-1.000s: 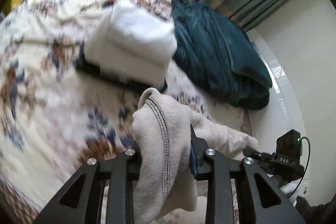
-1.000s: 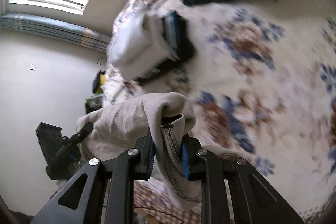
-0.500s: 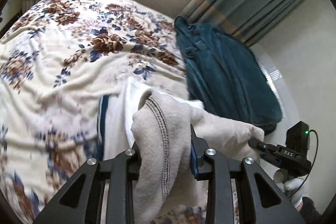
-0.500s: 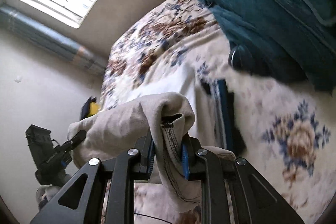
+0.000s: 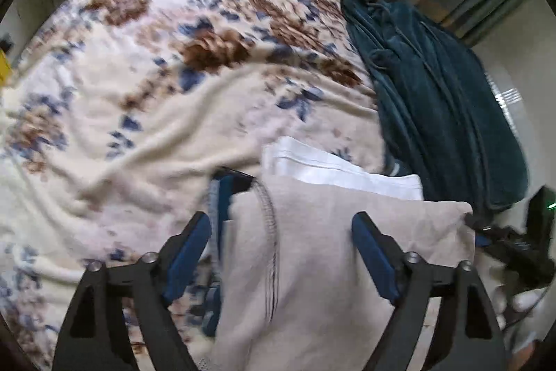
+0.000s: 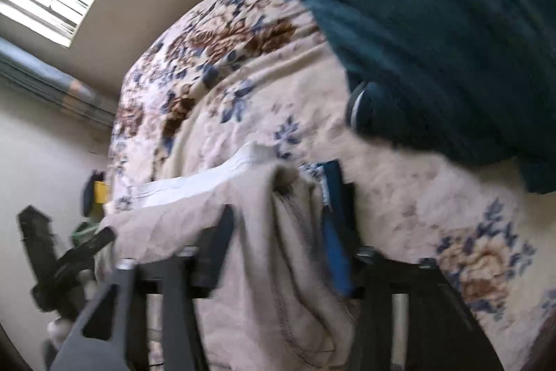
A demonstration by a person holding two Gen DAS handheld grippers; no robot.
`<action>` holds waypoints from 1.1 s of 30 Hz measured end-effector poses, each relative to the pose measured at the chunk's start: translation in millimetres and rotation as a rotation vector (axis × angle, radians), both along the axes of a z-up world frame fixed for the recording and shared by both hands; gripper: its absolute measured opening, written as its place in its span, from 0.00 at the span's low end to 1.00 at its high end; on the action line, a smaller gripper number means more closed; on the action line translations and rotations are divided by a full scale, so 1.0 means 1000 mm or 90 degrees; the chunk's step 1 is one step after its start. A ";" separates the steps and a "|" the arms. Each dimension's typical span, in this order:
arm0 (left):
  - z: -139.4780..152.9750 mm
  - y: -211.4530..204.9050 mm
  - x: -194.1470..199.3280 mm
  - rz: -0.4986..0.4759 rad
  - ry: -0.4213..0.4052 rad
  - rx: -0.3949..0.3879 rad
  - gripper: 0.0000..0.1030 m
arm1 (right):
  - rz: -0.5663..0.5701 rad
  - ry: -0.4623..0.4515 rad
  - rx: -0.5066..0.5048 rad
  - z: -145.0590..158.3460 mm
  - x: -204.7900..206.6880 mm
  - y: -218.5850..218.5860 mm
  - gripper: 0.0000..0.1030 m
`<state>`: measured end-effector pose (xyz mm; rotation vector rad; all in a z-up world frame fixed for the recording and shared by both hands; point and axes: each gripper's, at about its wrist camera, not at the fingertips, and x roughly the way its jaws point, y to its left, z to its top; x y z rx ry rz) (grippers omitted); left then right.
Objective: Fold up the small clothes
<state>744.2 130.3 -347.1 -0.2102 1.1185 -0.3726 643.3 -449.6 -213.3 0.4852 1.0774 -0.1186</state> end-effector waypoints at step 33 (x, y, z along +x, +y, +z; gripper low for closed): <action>0.244 -0.036 -0.399 0.063 -0.238 0.210 0.91 | 0.030 -0.155 -0.368 0.275 -0.420 0.150 0.98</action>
